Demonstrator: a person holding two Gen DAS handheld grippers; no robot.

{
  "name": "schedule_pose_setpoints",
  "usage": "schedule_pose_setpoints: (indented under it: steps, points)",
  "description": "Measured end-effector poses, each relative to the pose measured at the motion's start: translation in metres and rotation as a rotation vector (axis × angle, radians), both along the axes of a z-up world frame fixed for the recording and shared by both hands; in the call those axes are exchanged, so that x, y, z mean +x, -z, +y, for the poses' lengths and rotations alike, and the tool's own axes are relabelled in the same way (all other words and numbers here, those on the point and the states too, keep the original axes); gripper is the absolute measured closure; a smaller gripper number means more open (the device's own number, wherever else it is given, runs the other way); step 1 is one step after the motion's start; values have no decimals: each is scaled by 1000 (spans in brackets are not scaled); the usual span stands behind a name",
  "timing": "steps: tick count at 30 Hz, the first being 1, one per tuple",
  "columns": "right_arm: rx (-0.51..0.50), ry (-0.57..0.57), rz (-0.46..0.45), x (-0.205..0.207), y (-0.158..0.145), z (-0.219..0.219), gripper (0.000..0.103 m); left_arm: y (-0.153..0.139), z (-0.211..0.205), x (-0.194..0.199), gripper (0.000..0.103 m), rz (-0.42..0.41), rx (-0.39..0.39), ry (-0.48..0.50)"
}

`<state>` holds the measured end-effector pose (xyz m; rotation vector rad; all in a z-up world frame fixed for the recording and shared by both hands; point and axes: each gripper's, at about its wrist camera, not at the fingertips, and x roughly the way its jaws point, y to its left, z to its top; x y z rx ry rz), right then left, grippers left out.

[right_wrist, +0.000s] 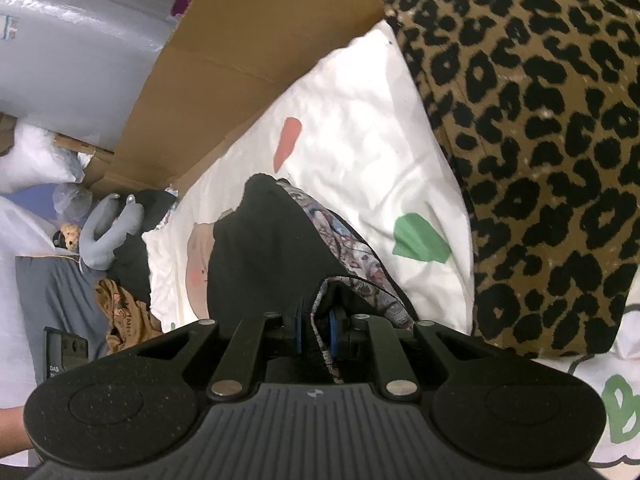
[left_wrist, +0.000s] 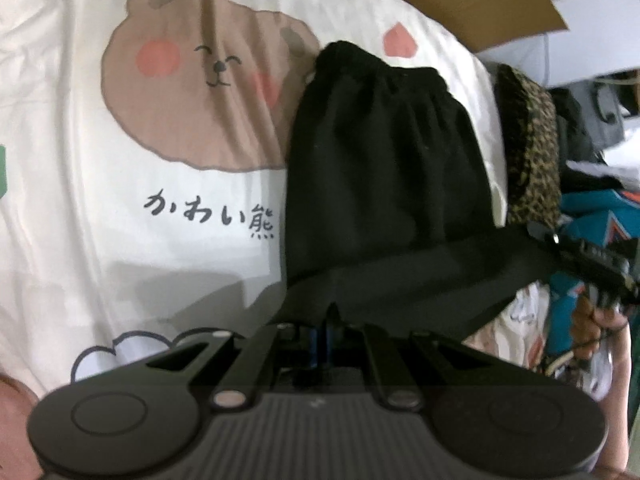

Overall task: Fold clothes
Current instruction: 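Lower the shorts with both grippers, folding the held end over the rest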

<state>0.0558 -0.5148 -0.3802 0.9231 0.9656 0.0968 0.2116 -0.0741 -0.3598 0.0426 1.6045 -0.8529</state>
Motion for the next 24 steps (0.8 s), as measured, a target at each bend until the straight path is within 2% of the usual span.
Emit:
schedule_pose_setpoints:
  steps: [5,9,14,19,20,21,22,23,24]
  points:
    - [-16,1,-15,2,-1,-1,92,0,18,-1,99,-42,-139,-2]
    - [-16,23,-25,0,3,-5,92,13,32,1,99,-46,-210,-59]
    - [-42,39,-20,1,14,1,92,30,35,2,99,-67,-237,-36]
    - [-26,62,38,6,32,3,86,48,37,5,95,-36,-250,-25]
    - [-18,60,41,6,33,4,79,46,36,3,91,-45,-253,-4]
    - [-10,59,44,7,33,5,66,44,34,1,89,-53,-256,17]
    - [-7,56,38,6,32,7,61,42,33,-1,82,-62,-259,39]
    - [-4,52,31,6,31,9,55,39,32,-3,70,-70,-262,60]
    - [-1,49,25,6,30,10,53,39,32,-5,65,-63,-267,65]
